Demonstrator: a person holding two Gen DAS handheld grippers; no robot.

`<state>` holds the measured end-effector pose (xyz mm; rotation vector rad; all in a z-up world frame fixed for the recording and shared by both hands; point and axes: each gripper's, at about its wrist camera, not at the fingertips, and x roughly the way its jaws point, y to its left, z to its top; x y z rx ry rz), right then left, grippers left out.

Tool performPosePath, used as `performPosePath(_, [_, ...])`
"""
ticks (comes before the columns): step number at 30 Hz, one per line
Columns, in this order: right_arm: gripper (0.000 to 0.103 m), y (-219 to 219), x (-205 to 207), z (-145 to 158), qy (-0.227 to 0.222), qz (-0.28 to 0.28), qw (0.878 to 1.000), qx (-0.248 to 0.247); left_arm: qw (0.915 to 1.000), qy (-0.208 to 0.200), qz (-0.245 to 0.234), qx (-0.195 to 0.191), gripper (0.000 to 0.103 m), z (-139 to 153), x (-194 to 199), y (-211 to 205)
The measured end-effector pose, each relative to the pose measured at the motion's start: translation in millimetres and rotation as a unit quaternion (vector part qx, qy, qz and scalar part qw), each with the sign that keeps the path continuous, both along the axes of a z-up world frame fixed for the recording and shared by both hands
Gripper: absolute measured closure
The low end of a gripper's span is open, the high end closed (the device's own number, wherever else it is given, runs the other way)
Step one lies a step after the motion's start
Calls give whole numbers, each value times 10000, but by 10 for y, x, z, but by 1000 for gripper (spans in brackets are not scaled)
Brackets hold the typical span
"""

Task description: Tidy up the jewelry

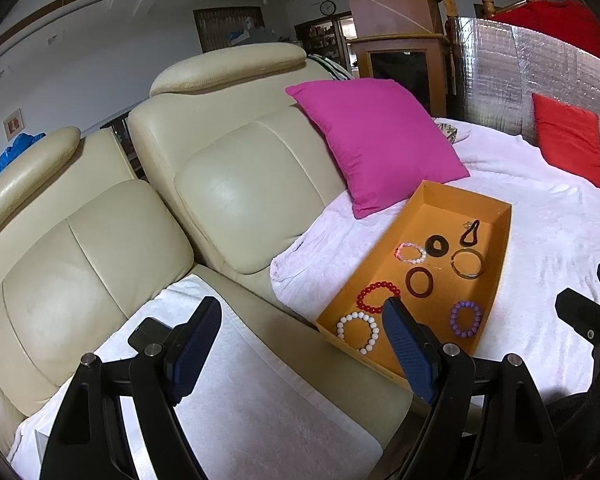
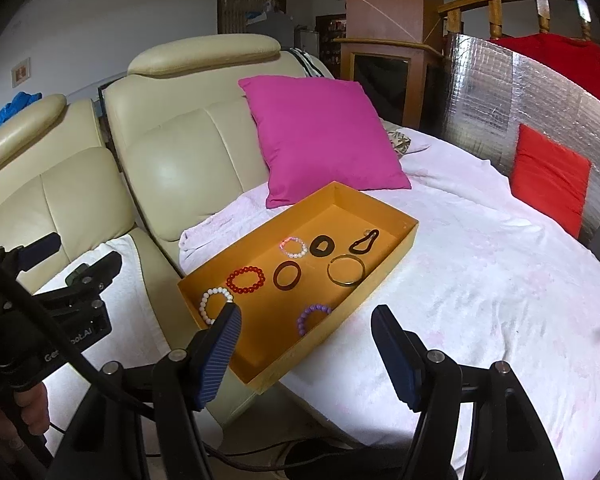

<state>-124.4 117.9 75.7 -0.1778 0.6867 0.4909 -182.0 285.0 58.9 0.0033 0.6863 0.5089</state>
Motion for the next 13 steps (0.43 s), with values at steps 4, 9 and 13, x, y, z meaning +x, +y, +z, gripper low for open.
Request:
performPosePath(4, [32,78,198,-88,177,-5,9998,-2,9999,105,34,-33,20,-87,139,61])
performPosePath(9, [32,159,374,-216,385,46,9992,35,9997,225,41,-19,20,-166,263,78])
performPosePath(13, [32,144,502,-258,415,61,9991,69,9994,351,16,2,20,-217,394,35])
